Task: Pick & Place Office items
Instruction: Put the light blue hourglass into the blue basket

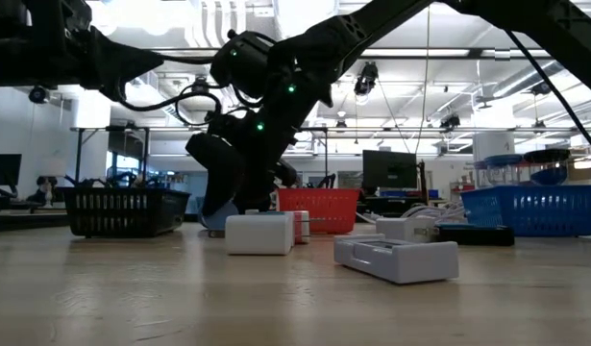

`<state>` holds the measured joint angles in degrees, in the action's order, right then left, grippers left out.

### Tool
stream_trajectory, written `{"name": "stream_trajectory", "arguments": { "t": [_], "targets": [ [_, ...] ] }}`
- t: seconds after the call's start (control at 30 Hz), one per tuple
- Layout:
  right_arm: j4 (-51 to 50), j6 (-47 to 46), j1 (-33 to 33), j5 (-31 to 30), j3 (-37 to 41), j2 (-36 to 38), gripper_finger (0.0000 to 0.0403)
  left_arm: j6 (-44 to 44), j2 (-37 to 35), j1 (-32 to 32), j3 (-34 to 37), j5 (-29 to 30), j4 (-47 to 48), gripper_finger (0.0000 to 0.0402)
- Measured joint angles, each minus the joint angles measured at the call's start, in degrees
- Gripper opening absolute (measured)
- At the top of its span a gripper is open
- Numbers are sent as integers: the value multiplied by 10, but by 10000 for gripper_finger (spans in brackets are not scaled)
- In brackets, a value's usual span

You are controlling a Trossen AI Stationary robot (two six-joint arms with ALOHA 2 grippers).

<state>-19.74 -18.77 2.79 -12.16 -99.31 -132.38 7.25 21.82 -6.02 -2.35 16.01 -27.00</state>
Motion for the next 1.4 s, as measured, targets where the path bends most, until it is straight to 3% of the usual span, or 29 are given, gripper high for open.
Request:
{"name": "stream_trajectory", "arguments": {
  "t": [0.77, 1.17, 1.4],
  "targets": [
    [-15, 65, -10, 6, 2, 9, 78, 0, 0, 0, 0, -1, 0, 0],
    [-39, 267, -24, 10, 0, 102, 81, 0, 0, 0, 0, -1, 0, 0],
    [-37, 261, -24, 44, 1, 111, 87, 4, 0, 0, 0, -1, 0, 0]
  ]
}}
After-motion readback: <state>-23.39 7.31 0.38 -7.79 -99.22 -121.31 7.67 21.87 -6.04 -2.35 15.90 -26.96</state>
